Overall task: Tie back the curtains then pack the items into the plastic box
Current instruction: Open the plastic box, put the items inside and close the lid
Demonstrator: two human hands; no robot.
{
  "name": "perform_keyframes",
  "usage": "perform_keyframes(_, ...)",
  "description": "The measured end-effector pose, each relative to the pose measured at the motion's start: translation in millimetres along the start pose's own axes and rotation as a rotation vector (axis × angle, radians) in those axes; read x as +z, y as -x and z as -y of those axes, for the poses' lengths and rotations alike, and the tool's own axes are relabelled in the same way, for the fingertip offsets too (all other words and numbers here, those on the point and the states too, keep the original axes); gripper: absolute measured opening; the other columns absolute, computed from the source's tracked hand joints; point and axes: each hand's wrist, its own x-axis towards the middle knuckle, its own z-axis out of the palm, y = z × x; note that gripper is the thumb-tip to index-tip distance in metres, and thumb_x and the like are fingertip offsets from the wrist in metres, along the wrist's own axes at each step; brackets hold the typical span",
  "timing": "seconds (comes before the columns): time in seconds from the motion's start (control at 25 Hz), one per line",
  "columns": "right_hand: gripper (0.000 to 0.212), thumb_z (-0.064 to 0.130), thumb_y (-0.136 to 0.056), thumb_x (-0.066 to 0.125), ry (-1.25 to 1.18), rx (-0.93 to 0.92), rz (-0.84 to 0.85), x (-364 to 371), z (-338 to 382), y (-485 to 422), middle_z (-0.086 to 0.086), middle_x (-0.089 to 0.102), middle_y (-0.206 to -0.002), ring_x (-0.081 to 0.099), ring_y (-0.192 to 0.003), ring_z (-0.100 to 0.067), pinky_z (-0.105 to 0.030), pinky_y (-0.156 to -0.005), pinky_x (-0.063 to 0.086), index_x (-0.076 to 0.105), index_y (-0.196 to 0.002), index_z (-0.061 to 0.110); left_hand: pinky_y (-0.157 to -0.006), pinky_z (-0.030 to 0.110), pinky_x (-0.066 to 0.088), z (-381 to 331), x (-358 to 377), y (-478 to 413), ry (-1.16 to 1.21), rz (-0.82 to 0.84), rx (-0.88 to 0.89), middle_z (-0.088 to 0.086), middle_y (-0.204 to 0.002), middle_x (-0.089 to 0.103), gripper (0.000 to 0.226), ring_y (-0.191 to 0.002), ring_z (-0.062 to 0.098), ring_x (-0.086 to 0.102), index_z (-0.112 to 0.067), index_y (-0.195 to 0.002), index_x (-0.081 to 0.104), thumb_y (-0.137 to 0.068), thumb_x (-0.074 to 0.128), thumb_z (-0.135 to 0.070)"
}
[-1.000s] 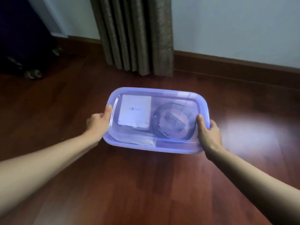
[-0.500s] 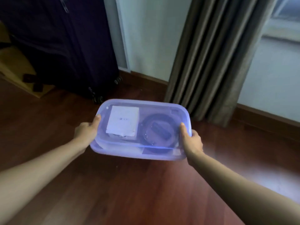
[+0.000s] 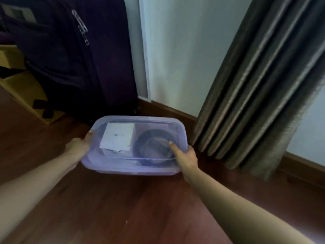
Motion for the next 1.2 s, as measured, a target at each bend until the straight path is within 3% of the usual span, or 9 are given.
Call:
perform_keyframes(0.2, 0.063, 0.050, -0.072, 0.074, 0.001, -0.036, -0.049, 26.4, -23.0, -50.6, -0.008, 0.062, -0.116, 0.058, -0.110, -0.030, -0.041, -0.097, 0.047, 0.055, -0.121, 0.015, -0.101, 0.042, 0.034, -43.5, 8.4, 42.9, 0.046, 0.058, 0.008, 0.034, -0.130, 0.048, 0.055, -0.123, 0.044, 0.045, 0.014, -0.124, 0.050, -0.100, 0.037, -0.034)
perform_keyframes(0.56, 0.069, 0.058, -0.075, 0.067, 0.189, -0.028, -0.017, 46.6, -62.3, -105.5, -0.009, 0.061, -0.120, 0.058, -0.109, -0.030, -0.040, -0.095, 0.048, 0.052, -0.125, 0.013, -0.099, 0.040, 0.037, -17.1, 63.9, -12.5, 0.115, 0.108, -0.053, 0.032, -0.130, 0.050, 0.061, -0.121, 0.043, 0.047, 0.013, -0.123, 0.051, -0.099, 0.037, -0.040)
perform_keyframes(0.64, 0.072, 0.058, -0.079, 0.063, 0.336, -0.074, -0.011, 46.1, -63.6, -105.7, -0.013, 0.059, -0.125, 0.057, -0.113, -0.033, -0.039, -0.094, 0.048, 0.046, -0.129, 0.011, -0.095, 0.038, 0.038, -11.1, 72.4, -17.7, 0.160, 0.100, -0.085, 0.030, -0.130, 0.051, 0.063, -0.121, 0.041, 0.048, 0.011, -0.124, 0.051, -0.097, 0.039, -0.044)
perform_keyframes(0.76, 0.088, 0.064, -0.083, 0.049, 0.772, -0.455, -0.018, 47.7, -61.8, -89.2, -0.013, 0.027, -0.154, 0.031, -0.139, -0.029, -0.040, -0.109, 0.033, 0.020, -0.147, 0.013, -0.095, 0.035, 0.038, 9.5, 84.1, -24.9, 0.295, 0.069, -0.172, 0.023, -0.134, 0.050, 0.075, -0.120, 0.037, 0.049, 0.003, -0.129, 0.050, -0.090, 0.041, -0.060)
perform_keyframes(0.84, 0.096, 0.077, -0.079, 0.032, 1.014, -0.776, 0.221, 53.1, -56.3, -73.7, 0.001, -0.007, -0.159, -0.002, -0.147, -0.019, -0.036, -0.117, 0.005, 0.004, -0.151, 0.021, -0.102, 0.038, 0.038, 27.1, 92.9, -22.3, 0.435, 0.016, -0.250, 0.016, -0.137, 0.050, 0.079, -0.121, 0.034, 0.050, -0.007, -0.133, 0.050, -0.083, 0.041, -0.067)
perform_keyframes(0.92, 0.102, 0.082, -0.073, 0.022, 1.181, -0.883, 0.464, 61.9, -58.1, -69.3, 0.004, -0.018, -0.155, -0.016, -0.144, -0.015, -0.035, -0.117, -0.009, -0.004, -0.151, 0.022, -0.099, 0.043, 0.042, 48.0, 108.3, -10.5, 0.578, -0.007, -0.374, 0.008, -0.129, 0.058, 0.082, -0.113, 0.030, 0.055, -0.016, -0.130, 0.053, -0.073, 0.041, -0.075)
perform_keyframes(1.0, 0.097, 0.080, -0.079, 0.025, 1.246, -0.964, 0.455, 69.9, -70.7, -76.5, -0.004, 0.000, -0.159, 0.000, -0.147, -0.021, -0.045, -0.120, 0.009, 0.007, -0.151, 0.018, -0.084, 0.034, 0.046, 49.0, 122.0, 6.1, 0.703, 0.104, -0.447, 0.000, -0.105, 0.063, 0.059, -0.092, 0.021, 0.058, -0.019, -0.117, 0.057, -0.081, 0.044, -0.064)
perform_keyframes(1.08, 0.083, 0.070, -0.086, 0.030, 1.273, -0.987, 0.362, 76.9, -78.4, -79.8, -0.011, 0.032, -0.152, 0.031, -0.141, -0.026, -0.050, -0.109, 0.035, 0.032, -0.145, 0.012, -0.079, 0.032, 0.046, 36.7, 131.2, 8.0, 0.772, 0.132, -0.464, -0.003, -0.089, 0.059, 0.031, -0.080, 0.015, 0.056, -0.020, -0.116, 0.053, -0.092, 0.049, -0.040)
perform_keyframes(1.2, 0.079, 0.067, -0.086, 0.026, 1.302, -0.918, 0.261, 85.2, -73.1, -87.0, -0.014, 0.050, -0.141, 0.047, -0.130, -0.027, -0.043, -0.103, 0.036, 0.049, -0.135, 0.008, -0.083, 0.031, 0.048, 3.4, 136.0, -9.9, 0.830, 0.150, -0.417, 0.000, -0.102, 0.060, 0.038, -0.087, 0.016, 0.057, -0.010, -0.129, 0.050, -0.094, 0.051, -0.027)
